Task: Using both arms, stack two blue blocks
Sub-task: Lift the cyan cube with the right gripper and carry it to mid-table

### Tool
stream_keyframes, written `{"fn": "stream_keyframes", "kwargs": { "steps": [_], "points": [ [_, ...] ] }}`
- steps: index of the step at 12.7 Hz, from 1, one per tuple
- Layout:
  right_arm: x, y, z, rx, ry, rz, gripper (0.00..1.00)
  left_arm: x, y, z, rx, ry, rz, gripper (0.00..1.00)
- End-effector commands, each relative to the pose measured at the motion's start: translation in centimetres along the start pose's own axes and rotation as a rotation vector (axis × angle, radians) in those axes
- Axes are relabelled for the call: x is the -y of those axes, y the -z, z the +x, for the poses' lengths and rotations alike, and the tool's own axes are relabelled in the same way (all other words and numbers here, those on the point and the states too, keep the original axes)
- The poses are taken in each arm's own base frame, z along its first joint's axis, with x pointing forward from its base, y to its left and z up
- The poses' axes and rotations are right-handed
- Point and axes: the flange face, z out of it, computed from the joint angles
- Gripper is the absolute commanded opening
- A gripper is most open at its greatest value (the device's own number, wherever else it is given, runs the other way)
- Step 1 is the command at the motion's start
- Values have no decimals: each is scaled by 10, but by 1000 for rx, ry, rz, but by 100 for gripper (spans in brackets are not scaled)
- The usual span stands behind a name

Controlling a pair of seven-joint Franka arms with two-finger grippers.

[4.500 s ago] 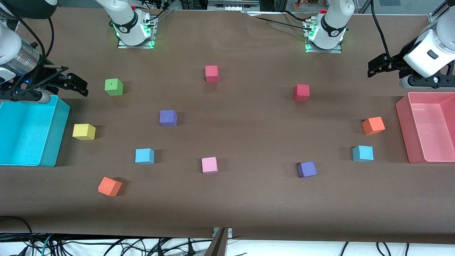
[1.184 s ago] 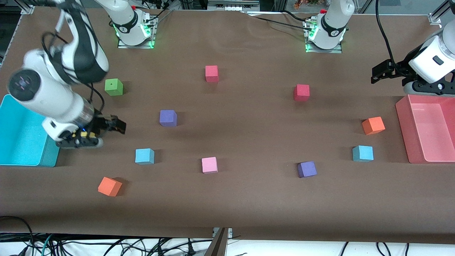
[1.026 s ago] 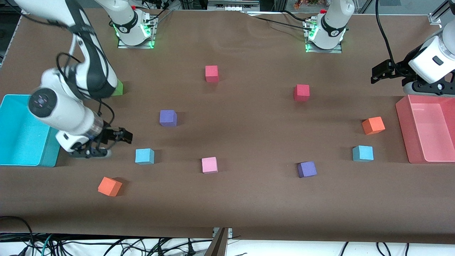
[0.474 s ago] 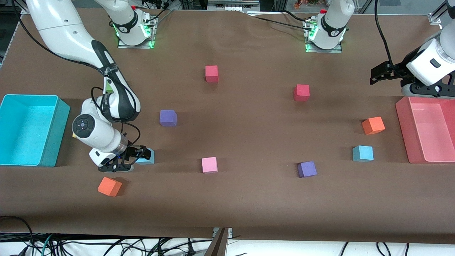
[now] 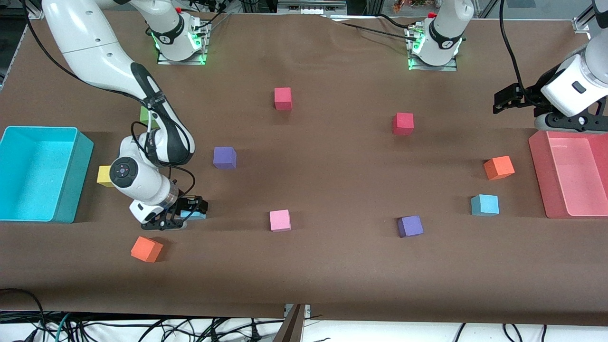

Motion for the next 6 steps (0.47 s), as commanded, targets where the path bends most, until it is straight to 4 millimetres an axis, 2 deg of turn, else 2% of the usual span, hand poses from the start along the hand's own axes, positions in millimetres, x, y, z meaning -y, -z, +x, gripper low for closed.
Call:
{"fn": "stream_keyframes", "kwargs": {
  "steps": [1, 3, 4, 6],
  "points": [
    [5, 9, 6, -18, 19, -8, 20, 2, 1, -1, -6, -17, -30, 100],
    [7, 40, 9, 12, 24, -18, 20, 2, 1, -1, -6, -17, -29, 100],
    [12, 66, 11, 50, 24, -28, 20, 2, 1, -1, -6, -17, -27, 100],
    [42, 107, 2, 132, 40, -42, 20, 4, -4, 1, 0, -13, -27, 100]
  ]
}}
